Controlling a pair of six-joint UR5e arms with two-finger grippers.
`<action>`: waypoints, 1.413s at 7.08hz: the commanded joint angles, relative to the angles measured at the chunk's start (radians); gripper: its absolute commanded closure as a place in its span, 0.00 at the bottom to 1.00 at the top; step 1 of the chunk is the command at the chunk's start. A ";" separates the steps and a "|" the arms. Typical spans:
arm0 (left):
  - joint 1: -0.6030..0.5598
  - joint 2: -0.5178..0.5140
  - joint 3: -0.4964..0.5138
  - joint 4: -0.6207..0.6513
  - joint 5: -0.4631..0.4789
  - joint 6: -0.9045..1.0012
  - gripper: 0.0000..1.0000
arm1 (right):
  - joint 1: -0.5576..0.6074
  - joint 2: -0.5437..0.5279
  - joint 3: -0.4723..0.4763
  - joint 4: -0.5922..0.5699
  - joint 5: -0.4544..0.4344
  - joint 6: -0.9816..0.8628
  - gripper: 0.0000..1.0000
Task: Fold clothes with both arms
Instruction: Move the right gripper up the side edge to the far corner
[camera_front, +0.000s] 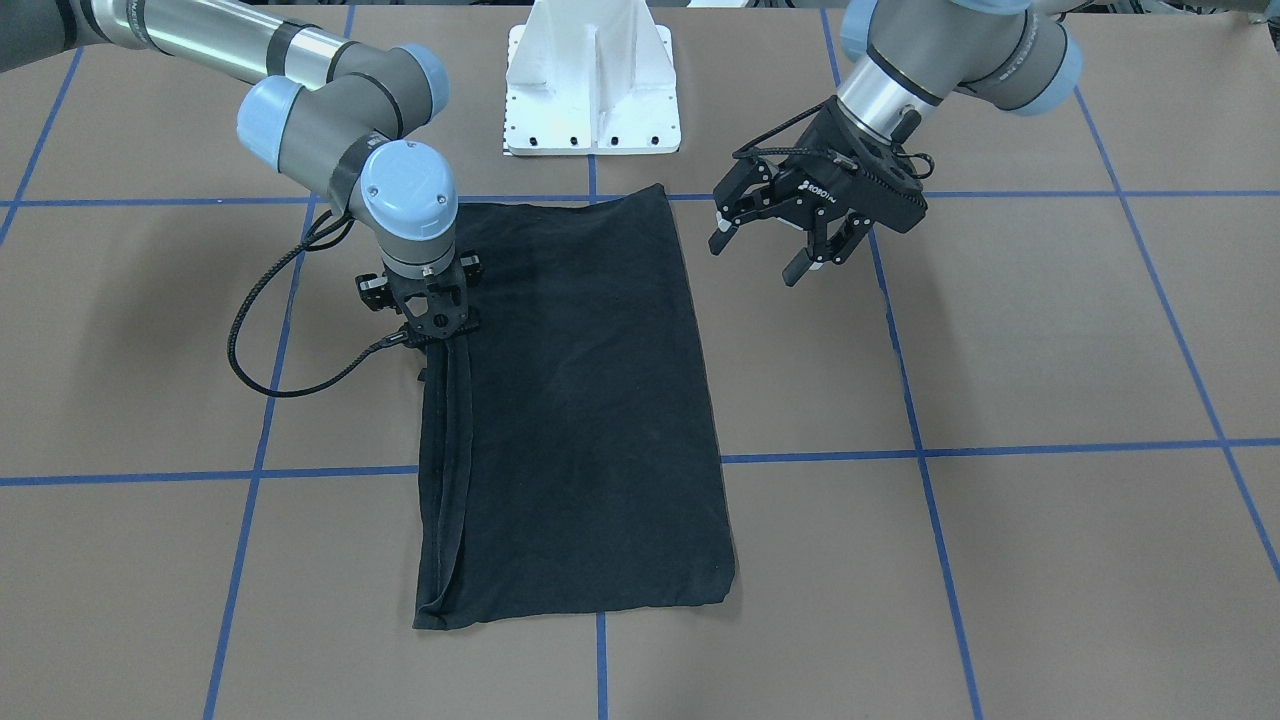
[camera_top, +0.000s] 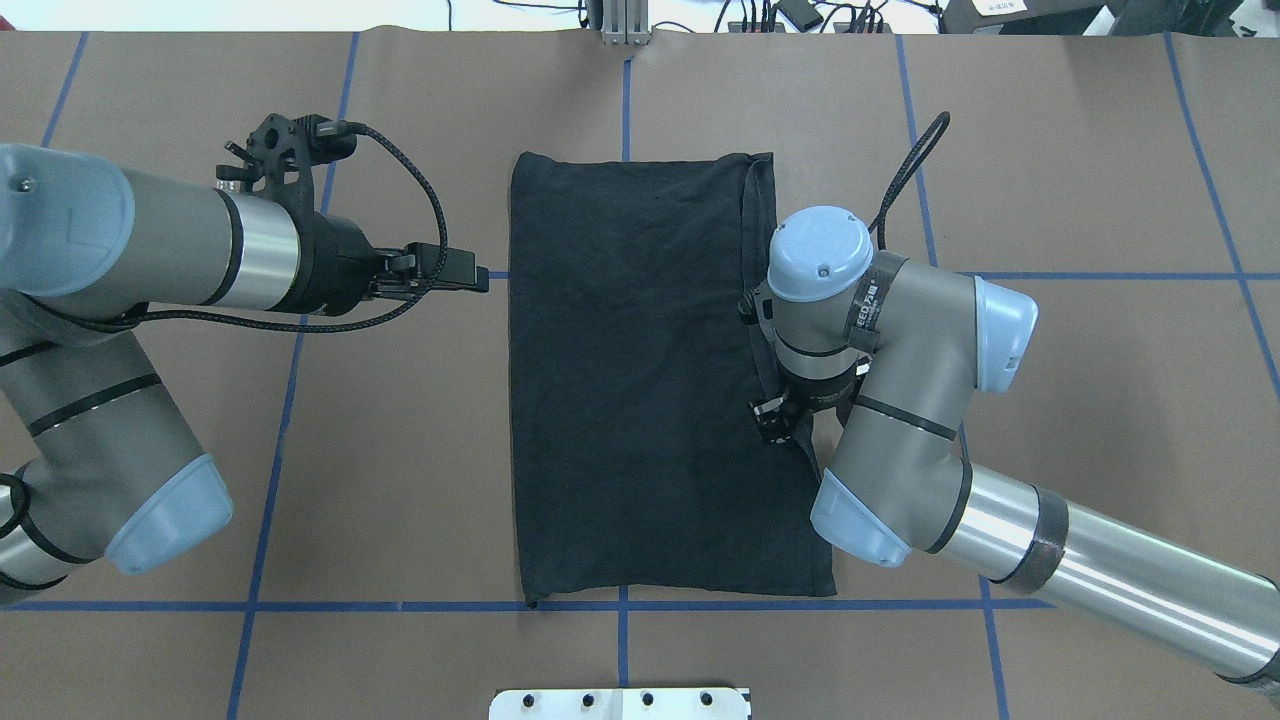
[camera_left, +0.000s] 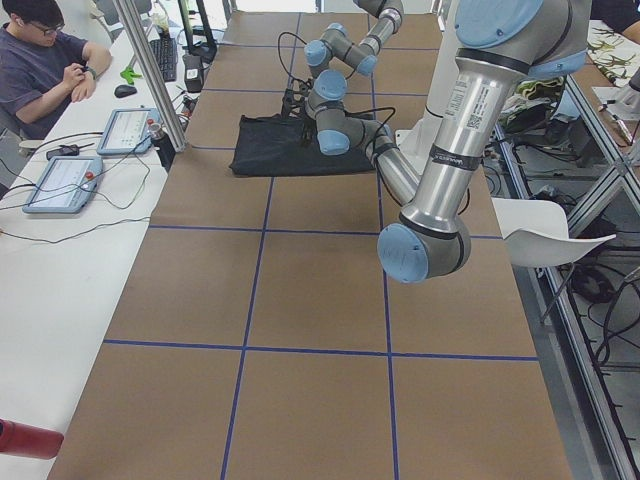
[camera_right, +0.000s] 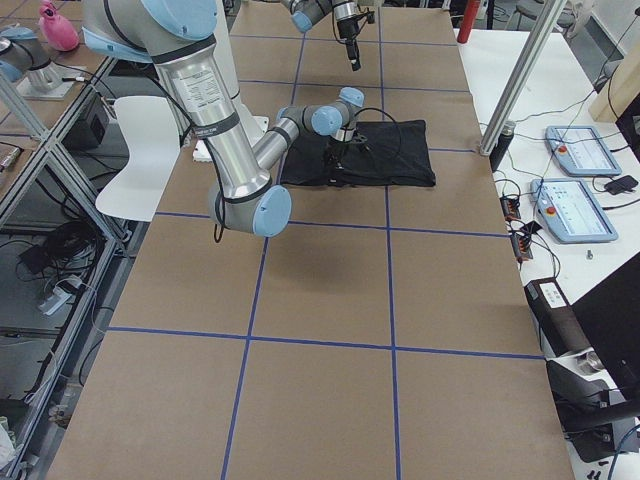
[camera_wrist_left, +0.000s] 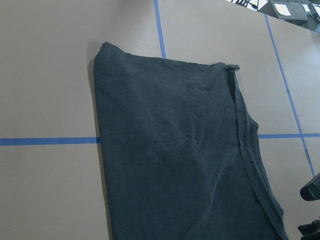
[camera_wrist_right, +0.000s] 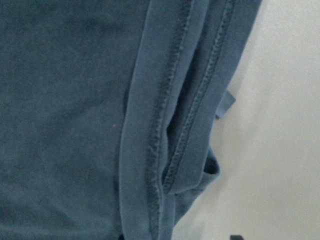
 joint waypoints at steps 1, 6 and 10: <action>0.000 -0.001 0.000 0.000 0.000 0.000 0.00 | 0.032 0.000 -0.009 -0.001 0.007 -0.022 0.27; 0.000 -0.008 -0.008 0.000 0.000 0.002 0.00 | 0.058 -0.037 0.005 -0.006 0.016 -0.025 0.27; -0.004 -0.007 -0.021 0.002 -0.003 0.000 0.00 | 0.089 0.051 -0.002 -0.001 0.056 -0.019 0.24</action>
